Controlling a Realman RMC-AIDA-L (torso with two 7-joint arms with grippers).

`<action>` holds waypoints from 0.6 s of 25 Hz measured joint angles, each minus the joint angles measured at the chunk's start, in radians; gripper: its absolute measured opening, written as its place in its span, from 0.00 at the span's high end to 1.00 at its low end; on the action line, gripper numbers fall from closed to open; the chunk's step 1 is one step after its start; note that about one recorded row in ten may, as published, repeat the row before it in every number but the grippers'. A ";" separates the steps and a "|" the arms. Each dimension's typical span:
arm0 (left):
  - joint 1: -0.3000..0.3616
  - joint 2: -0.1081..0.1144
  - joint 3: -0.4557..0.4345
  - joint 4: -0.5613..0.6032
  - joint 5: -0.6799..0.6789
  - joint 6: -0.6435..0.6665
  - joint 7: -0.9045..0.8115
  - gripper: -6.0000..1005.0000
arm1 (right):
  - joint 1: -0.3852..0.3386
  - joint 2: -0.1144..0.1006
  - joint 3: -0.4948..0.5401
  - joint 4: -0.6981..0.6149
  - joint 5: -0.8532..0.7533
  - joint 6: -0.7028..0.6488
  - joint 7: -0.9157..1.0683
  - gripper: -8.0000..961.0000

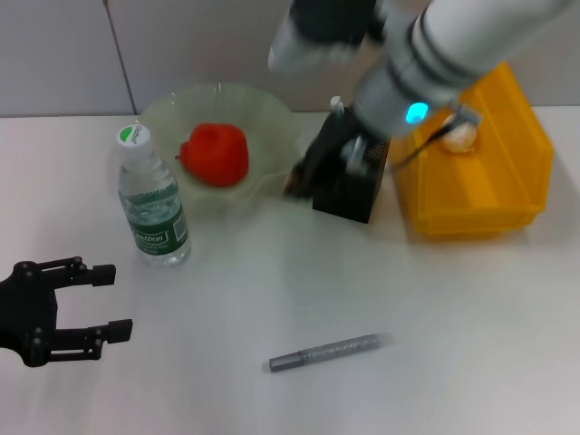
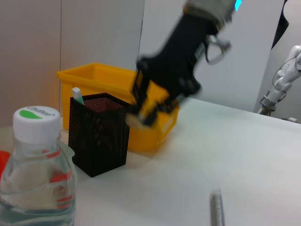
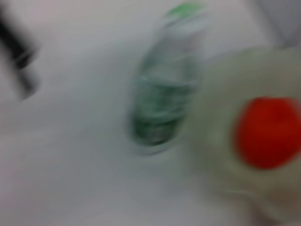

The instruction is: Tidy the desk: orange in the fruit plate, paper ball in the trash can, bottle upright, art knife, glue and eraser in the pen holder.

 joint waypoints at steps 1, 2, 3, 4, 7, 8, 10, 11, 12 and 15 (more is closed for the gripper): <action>0.000 0.000 0.000 0.000 0.000 0.000 0.000 0.20 | 0.000 0.000 0.000 0.000 0.000 0.000 0.000 0.73; 0.000 0.000 0.000 0.000 0.000 0.000 -0.003 0.20 | 0.000 -0.001 0.013 -0.014 -0.036 0.001 0.027 0.73; 0.000 0.000 0.000 0.000 0.000 0.000 -0.003 0.20 | 0.000 -0.001 0.025 -0.025 -0.076 0.003 0.056 0.73; 0.000 0.000 0.000 0.000 0.000 0.000 -0.003 0.20 | 0.002 -0.001 0.035 -0.030 -0.108 0.007 0.081 0.73; 0.001 -0.001 0.000 0.000 0.000 0.000 -0.006 0.20 | 0.001 -0.001 0.063 -0.039 -0.162 0.022 0.151 0.72; 0.001 -0.001 0.000 0.000 0.000 0.000 -0.006 0.20 | -0.002 -0.001 0.070 -0.042 -0.167 0.026 0.163 0.72; 0.000 -0.001 0.000 0.000 0.000 0.000 -0.007 0.20 | -0.009 -0.001 0.088 -0.043 -0.202 0.031 0.180 0.72; -0.001 -0.001 0.000 0.000 0.000 0.000 -0.007 0.20 | -0.013 -0.001 0.088 -0.040 -0.207 0.035 0.181 0.72; -0.002 -0.001 0.000 0.000 0.000 0.002 -0.007 0.20 | -0.021 -0.001 0.089 -0.032 -0.211 0.052 0.182 0.71; -0.003 -0.001 0.000 0.000 0.000 0.002 -0.008 0.20 | -0.023 0.000 0.089 -0.003 -0.216 0.086 0.184 0.71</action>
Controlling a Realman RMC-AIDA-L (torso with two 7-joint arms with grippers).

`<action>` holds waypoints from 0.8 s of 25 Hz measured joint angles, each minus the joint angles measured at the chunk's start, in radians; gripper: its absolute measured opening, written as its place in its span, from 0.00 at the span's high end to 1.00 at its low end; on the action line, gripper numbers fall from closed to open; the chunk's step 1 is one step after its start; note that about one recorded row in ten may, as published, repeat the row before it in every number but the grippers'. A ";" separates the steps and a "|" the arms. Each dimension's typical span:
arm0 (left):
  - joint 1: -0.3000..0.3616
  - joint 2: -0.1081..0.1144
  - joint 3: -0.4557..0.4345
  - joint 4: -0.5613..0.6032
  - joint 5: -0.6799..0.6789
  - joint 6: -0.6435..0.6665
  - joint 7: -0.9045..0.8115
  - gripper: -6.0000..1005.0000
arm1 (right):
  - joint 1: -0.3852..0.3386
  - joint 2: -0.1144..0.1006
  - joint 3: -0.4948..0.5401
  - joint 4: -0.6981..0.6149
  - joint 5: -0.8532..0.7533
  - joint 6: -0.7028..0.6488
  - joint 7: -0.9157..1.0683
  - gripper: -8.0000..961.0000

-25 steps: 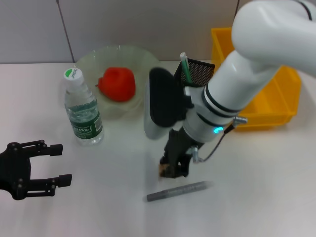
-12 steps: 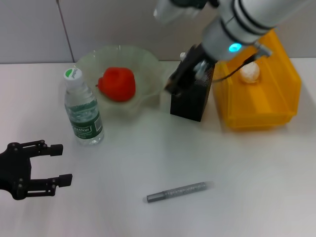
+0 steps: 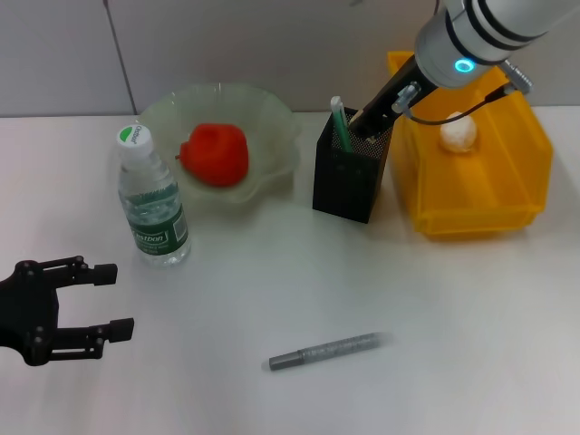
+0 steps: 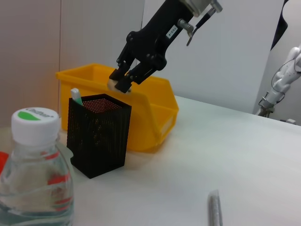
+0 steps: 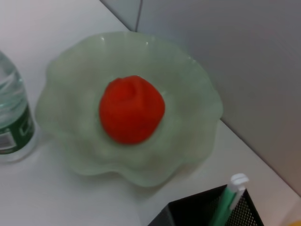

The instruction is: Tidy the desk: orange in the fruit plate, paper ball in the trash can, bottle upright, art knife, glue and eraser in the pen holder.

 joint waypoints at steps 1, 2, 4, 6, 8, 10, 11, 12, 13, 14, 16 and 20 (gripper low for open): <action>0.000 0.000 0.000 0.000 0.000 0.000 0.000 0.20 | 0.000 0.000 0.000 0.000 0.000 0.000 0.000 0.71; 0.000 0.000 0.000 0.000 0.000 0.000 0.000 0.20 | 0.000 0.000 0.000 0.023 -0.001 0.026 0.000 0.70; 0.000 0.000 0.000 0.000 0.000 0.003 -0.001 0.20 | 0.000 0.000 0.000 0.032 -0.001 0.039 0.000 0.70; 0.000 0.000 0.000 0.000 0.000 0.003 -0.001 0.20 | 0.000 0.000 -0.002 0.049 -0.001 0.068 0.000 0.70; -0.001 0.000 0.000 0.000 0.000 0.005 -0.002 0.20 | 0.000 0.000 -0.004 0.056 -0.001 0.083 0.000 0.69; -0.001 0.001 0.000 0.000 0.001 0.005 -0.002 0.20 | 0.000 0.000 -0.006 0.059 -0.001 0.091 0.000 0.69; 0.000 0.001 0.000 0.000 0.001 0.005 -0.002 0.20 | 0.000 0.000 -0.007 0.060 -0.001 0.092 0.000 0.69; 0.000 0.002 0.000 0.000 0.002 0.005 -0.002 0.20 | 0.002 0.001 -0.008 0.061 -0.002 0.094 0.000 0.68; 0.000 0.002 0.000 0.000 0.002 0.005 -0.002 0.20 | 0.002 0.001 -0.008 0.061 -0.002 0.094 0.000 0.68; 0.000 0.002 0.000 0.000 0.002 0.005 -0.002 0.20 | 0.002 0.001 -0.009 0.061 -0.002 0.095 0.000 0.68; 0.000 0.003 0.000 0.000 0.004 0.005 -0.002 0.20 | 0.003 0.002 -0.009 0.061 -0.002 0.103 0.001 0.63; -0.001 0.005 0.000 0.000 0.006 0.005 -0.002 0.20 | -0.007 0.003 -0.005 0.055 0.026 0.124 0.000 0.53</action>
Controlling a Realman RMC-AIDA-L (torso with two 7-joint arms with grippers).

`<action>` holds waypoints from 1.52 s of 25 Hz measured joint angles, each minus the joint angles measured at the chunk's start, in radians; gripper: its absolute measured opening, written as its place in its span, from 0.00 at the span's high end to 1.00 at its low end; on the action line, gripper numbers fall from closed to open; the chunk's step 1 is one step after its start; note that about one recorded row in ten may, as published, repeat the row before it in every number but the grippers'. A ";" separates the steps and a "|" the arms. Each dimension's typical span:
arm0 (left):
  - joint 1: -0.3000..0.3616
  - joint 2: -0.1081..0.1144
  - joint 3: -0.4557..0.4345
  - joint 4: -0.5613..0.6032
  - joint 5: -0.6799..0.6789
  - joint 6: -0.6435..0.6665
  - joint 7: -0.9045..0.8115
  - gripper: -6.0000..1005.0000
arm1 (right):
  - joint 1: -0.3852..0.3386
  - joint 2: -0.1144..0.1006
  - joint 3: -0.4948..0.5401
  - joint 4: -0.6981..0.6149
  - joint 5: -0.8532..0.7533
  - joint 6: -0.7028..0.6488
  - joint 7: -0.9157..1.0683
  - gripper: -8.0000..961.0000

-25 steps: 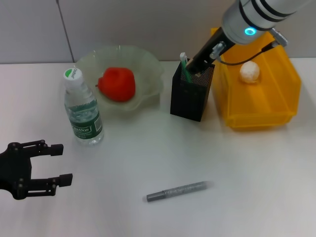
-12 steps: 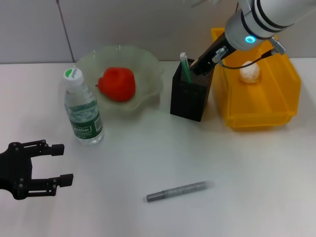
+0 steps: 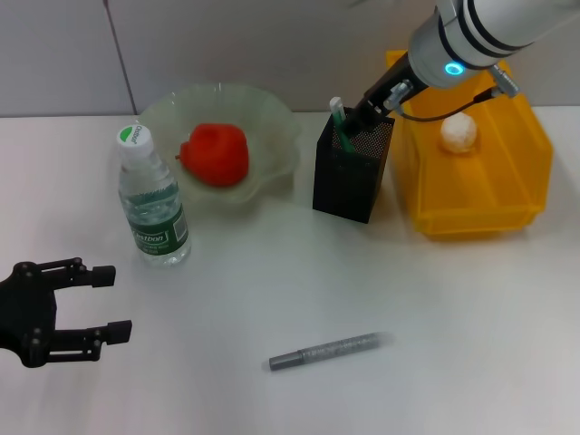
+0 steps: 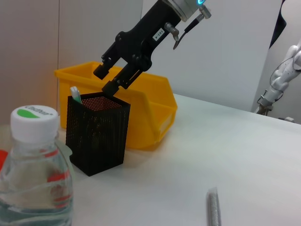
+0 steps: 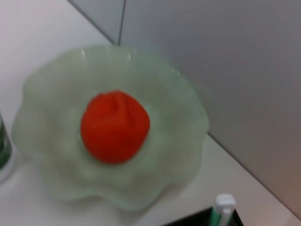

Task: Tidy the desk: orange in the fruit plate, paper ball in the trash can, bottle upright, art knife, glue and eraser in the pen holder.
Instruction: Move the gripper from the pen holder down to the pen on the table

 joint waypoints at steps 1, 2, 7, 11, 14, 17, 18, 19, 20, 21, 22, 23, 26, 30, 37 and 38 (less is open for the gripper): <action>0.000 0.000 0.000 0.000 0.000 0.000 0.000 0.20 | -0.009 0.000 0.001 -0.011 0.029 0.007 -0.013 0.51; 0.000 0.001 0.000 0.000 0.000 0.000 0.000 0.20 | -0.038 0.000 0.003 -0.043 0.129 0.019 -0.067 0.48; -0.001 0.002 0.000 0.000 -0.001 0.000 0.000 0.20 | -0.115 -0.003 0.009 -0.122 0.436 -0.040 -0.278 0.31; -0.001 0.002 0.000 0.000 -0.004 0.000 0.000 0.20 | -0.136 -0.003 0.032 -0.137 0.545 -0.152 -0.390 0.31; -0.003 0.001 0.000 0.000 -0.006 0.001 -0.001 0.20 | -0.140 -0.006 0.046 -0.134 0.560 -0.302 -0.486 0.31; -0.003 0.001 0.000 0.000 -0.006 0.001 -0.008 0.20 | -0.136 -0.011 0.040 -0.128 0.544 -0.394 -0.522 0.31; -0.004 0.002 0.000 0.000 -0.005 0.001 -0.011 0.20 | -0.131 -0.010 0.033 -0.127 0.516 -0.431 -0.528 0.31; -0.004 0.002 0.000 0.000 -0.003 0.002 -0.013 0.20 | -0.127 -0.009 0.030 -0.126 0.499 -0.444 -0.529 0.31; -0.004 0.002 0.000 0.000 -0.003 0.002 -0.013 0.20 | -0.127 -0.009 0.030 -0.126 0.499 -0.444 -0.529 0.31; -0.005 0.002 0.000 0.000 -0.002 0.002 -0.013 0.20 | -0.113 -0.006 0.017 -0.112 0.459 -0.463 -0.529 0.31; -0.005 0.001 0.000 0.000 -0.002 0.002 -0.013 0.20 | -0.113 -0.006 0.017 -0.112 0.459 -0.463 -0.529 0.31; -0.005 0.001 0.000 0.000 -0.001 0.002 -0.014 0.20 | -0.103 -0.005 0.002 -0.096 0.441 -0.469 -0.529 0.31; -0.005 -0.003 0.000 0.000 0.000 0.002 -0.014 0.20 | -0.072 -0.003 -0.064 -0.039 0.399 -0.463 -0.528 0.31; -0.005 -0.004 0.000 0.000 0.000 0.002 -0.014 0.20 | -0.059 -0.001 -0.122 -0.010 0.382 -0.443 -0.528 0.31; -0.005 -0.006 0.009 -0.001 0.001 0.001 -0.011 0.20 | -0.039 0.004 -0.227 0.031 0.358 -0.412 -0.521 0.31; -0.005 -0.006 0.009 -0.001 0.001 0.001 -0.010 0.20 | -0.034 0.004 -0.237 0.041 0.358 -0.410 -0.521 0.31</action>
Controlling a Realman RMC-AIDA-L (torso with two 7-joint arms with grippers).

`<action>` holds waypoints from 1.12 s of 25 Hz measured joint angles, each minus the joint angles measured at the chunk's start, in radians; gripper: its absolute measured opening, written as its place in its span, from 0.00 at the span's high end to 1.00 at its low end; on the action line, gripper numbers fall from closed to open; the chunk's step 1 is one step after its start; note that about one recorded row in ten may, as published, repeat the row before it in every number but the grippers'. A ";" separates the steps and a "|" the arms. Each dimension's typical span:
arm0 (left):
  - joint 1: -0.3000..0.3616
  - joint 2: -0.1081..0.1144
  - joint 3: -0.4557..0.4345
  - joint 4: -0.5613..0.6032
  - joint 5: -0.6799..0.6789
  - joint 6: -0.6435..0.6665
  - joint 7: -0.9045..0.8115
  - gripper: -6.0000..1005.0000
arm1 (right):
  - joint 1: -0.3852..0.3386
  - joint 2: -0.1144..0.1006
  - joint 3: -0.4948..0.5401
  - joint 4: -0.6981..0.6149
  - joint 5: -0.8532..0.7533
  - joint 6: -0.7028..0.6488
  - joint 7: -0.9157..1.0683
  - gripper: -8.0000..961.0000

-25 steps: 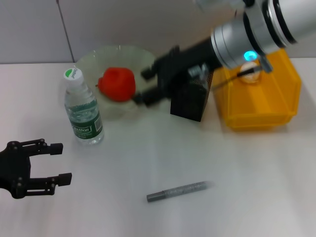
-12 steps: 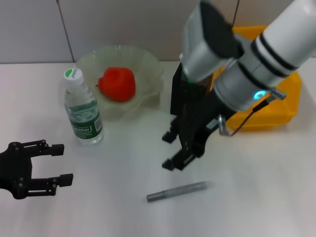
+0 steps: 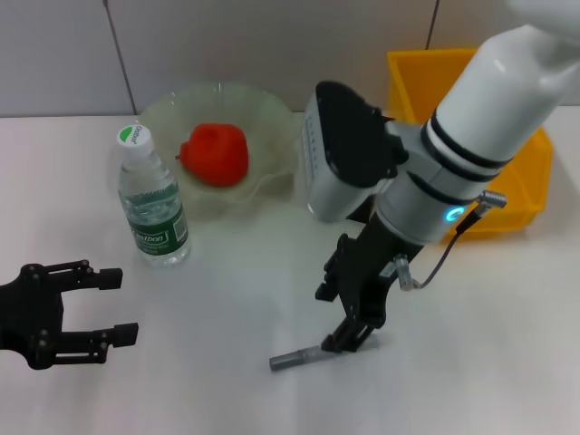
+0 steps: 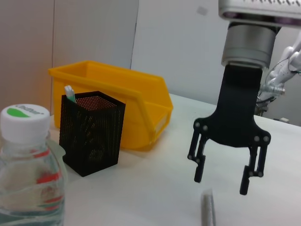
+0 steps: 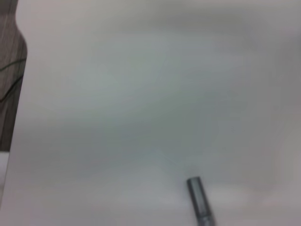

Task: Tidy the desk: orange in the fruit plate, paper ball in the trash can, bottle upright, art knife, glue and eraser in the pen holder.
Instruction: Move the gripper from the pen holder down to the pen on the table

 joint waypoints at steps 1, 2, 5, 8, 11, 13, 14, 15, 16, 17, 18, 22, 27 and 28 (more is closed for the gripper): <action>0.000 0.000 0.001 0.000 0.000 0.000 0.002 0.20 | 0.003 0.000 -0.013 0.010 0.000 0.005 0.000 0.31; 0.000 -0.001 0.002 0.000 0.001 -0.001 0.004 0.20 | 0.005 0.000 -0.024 0.017 0.000 0.008 -0.001 0.31; 0.000 -0.001 0.004 0.001 0.002 -0.004 0.004 0.20 | 0.018 0.001 -0.079 0.053 0.001 0.038 -0.004 0.31; -0.002 -0.001 0.004 0.001 0.003 -0.005 -0.001 0.20 | 0.027 0.004 -0.115 0.083 0.006 0.065 -0.006 0.31; -0.003 -0.001 0.004 0.001 0.003 -0.006 -0.002 0.20 | 0.027 0.004 -0.133 0.091 0.007 0.080 -0.007 0.31; -0.003 -0.001 0.004 0.001 0.003 -0.007 -0.002 0.20 | 0.025 0.006 -0.161 0.094 0.011 0.100 -0.008 0.31; -0.003 -0.001 0.004 0.001 0.003 -0.007 -0.002 0.20 | 0.025 0.006 -0.161 0.094 0.011 0.100 -0.008 0.31; -0.003 -0.001 0.004 0.001 0.003 -0.008 -0.001 0.20 | 0.024 0.006 -0.175 0.097 0.015 0.109 -0.008 0.31; -0.004 -0.001 0.003 0.001 0.003 -0.012 0.000 0.20 | 0.024 0.006 -0.186 0.103 0.020 0.118 -0.009 0.32; -0.005 -0.001 0.003 0.000 0.003 -0.013 0.000 0.20 | 0.025 0.006 -0.198 0.112 0.026 0.128 -0.009 0.33; -0.006 -0.001 0.003 0.000 0.003 -0.014 0.000 0.20 | 0.029 0.006 -0.208 0.125 0.035 0.140 -0.009 0.34; -0.006 -0.003 0.003 0.001 0.003 -0.015 -0.003 0.20 | 0.030 0.006 -0.220 0.133 0.038 0.153 -0.012 0.38; -0.009 -0.007 -0.002 0.001 0.003 -0.017 -0.002 0.20 | 0.029 0.006 -0.234 0.134 0.040 0.172 -0.019 0.49; -0.010 -0.007 -0.003 0.001 0.003 -0.017 -0.002 0.20 | 0.027 0.006 -0.248 0.134 0.047 0.183 -0.019 0.51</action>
